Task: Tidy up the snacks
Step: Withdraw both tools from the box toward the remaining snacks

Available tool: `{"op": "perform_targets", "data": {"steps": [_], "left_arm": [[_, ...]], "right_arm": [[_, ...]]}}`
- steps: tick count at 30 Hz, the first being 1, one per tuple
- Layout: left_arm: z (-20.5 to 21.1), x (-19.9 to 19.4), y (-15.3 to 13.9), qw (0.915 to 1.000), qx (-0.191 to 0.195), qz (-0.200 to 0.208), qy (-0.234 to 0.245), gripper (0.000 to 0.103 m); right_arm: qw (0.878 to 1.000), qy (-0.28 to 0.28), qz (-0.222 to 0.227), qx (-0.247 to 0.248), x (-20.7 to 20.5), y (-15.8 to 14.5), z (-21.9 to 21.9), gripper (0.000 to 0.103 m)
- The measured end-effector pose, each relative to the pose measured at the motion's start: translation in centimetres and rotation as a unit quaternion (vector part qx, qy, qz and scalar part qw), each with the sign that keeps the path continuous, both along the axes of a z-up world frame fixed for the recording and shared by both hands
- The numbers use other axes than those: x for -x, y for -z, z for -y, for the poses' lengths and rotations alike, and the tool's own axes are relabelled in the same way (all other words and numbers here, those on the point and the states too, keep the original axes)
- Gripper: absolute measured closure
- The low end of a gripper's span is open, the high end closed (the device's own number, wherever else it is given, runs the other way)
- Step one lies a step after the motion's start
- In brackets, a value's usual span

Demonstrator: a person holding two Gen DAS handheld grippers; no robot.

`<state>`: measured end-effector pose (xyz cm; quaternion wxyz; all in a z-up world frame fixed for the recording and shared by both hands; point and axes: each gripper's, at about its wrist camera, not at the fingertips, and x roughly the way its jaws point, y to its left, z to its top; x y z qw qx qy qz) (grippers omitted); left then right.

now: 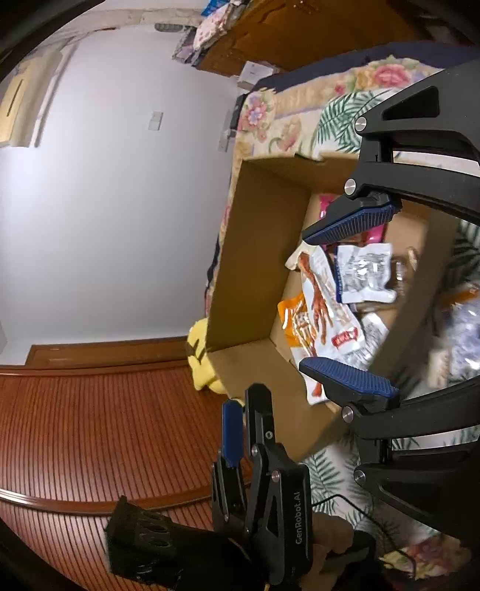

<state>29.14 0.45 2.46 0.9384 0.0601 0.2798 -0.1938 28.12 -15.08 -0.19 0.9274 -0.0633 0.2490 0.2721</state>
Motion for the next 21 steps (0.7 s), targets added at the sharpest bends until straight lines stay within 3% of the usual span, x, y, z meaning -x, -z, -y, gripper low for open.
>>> {"op": "perform_targets", "data": {"steps": [8, 21], "left_arm": [[0.2, 5.9, 0.4, 0.9998, -0.011, -0.012, 0.012, 0.054], [2.4, 12.2, 7.3, 0.9944, -0.028, -0.091, 0.046, 0.054]], "right_arm": [[1.000, 0.025, -0.011, -0.013, 5.7, -0.3, 2.1, 0.038], [0.996, 0.057, -0.060, -0.020, 9.2, 4.1, 3.4, 0.038]]}}
